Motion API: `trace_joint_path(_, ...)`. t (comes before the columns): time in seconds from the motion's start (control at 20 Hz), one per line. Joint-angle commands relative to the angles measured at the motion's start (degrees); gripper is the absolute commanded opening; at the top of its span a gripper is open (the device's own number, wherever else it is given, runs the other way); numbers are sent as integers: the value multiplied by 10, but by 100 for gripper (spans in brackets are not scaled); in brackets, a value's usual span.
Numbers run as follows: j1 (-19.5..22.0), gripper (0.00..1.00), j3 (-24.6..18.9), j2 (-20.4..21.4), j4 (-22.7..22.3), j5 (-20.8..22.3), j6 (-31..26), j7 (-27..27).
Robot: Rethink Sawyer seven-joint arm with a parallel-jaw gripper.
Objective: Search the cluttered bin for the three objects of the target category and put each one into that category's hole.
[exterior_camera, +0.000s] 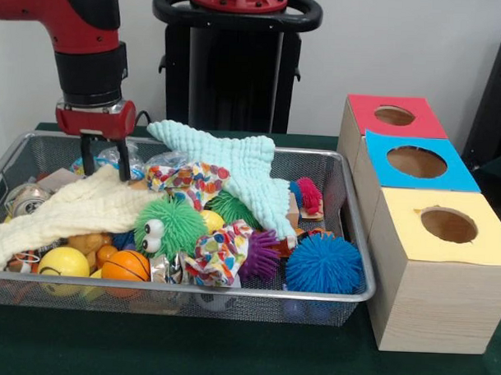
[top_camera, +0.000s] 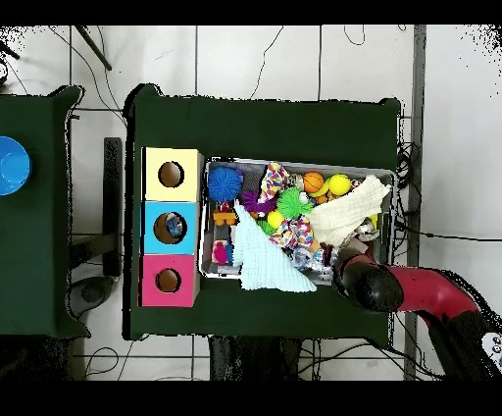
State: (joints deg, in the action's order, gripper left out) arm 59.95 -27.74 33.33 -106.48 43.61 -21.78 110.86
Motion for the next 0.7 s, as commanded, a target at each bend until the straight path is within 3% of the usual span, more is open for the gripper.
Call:
trace_joint_path(0.05, 14, 100, -49, 41, -66, 27, -16, -101)
trace_joint_path(0.55, 34, 100, -83, 106, -107, -14, -43, -90)
trace_joint_path(0.7, 36, 100, -83, 104, -107, -10, -44, -87)
